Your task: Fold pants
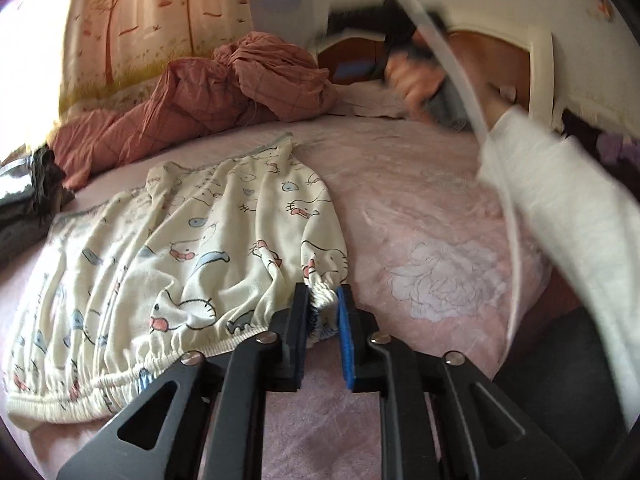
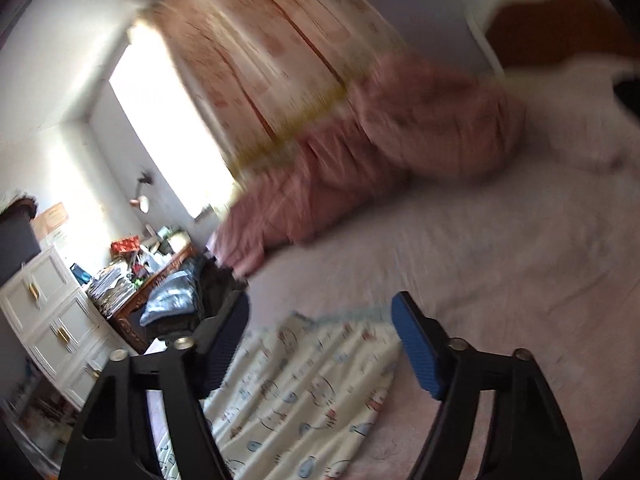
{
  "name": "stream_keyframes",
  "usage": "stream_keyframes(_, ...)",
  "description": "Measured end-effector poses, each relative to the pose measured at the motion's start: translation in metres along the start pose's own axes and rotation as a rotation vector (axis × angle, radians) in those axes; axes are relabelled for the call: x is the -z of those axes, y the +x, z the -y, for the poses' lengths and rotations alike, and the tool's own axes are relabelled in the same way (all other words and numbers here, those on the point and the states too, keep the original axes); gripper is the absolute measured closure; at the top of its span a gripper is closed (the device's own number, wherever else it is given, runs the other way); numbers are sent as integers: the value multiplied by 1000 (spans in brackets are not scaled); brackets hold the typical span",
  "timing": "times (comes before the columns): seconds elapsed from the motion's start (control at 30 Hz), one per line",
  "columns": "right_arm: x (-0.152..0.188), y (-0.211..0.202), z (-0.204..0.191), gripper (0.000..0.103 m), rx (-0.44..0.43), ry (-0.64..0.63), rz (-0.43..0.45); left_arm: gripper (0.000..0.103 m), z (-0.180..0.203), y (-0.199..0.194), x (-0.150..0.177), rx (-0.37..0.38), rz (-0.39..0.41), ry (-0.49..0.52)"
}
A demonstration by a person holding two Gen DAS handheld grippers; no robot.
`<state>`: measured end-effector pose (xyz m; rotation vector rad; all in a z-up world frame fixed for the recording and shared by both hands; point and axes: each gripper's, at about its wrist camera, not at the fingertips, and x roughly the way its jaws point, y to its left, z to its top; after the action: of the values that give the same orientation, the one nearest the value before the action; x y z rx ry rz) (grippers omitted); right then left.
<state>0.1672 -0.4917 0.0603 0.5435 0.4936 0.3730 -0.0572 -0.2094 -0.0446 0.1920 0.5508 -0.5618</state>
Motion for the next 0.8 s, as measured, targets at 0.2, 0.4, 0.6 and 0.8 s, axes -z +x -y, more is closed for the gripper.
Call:
stream_keyframes(0.2, 9, 116, 63, 65, 122, 75, -234, 93, 3, -1, 2, 7, 5, 37)
stream_keyframes(0.4, 5, 165, 95, 71, 214, 90, -311, 93, 4, 4, 1, -4, 0, 41)
stream_keyframes(0.6, 8, 173, 99, 71, 94, 118, -344, 93, 5, 4, -2, 15, -3, 21)
stream_keyframes(0.8, 15, 175, 85, 101, 174, 59, -331, 93, 14, 3, -3, 27, -3, 56)
